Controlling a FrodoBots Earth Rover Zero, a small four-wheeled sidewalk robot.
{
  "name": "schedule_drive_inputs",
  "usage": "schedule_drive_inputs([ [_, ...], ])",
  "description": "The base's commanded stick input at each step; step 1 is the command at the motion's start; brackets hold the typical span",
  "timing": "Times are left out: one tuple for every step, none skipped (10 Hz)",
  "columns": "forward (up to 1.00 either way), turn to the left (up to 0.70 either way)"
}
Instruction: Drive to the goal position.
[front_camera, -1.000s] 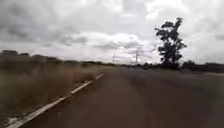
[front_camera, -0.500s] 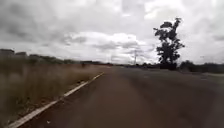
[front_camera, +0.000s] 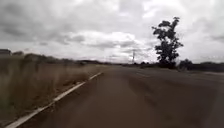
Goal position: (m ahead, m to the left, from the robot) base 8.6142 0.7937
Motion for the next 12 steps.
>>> schedule_drive_inputs([
  [0.50,0.00],
  [0.50,0.00],
  [0.50,0.00],
  [0.50,0.00],
  [0.50,0.00],
  [0.50,0.00],
  [0.50,0.00],
  [0.50,0.00],
  [0.50,0.00],
  [0.50,0.00],
  [0.50,0.00],
  [0.50,0.00],
])
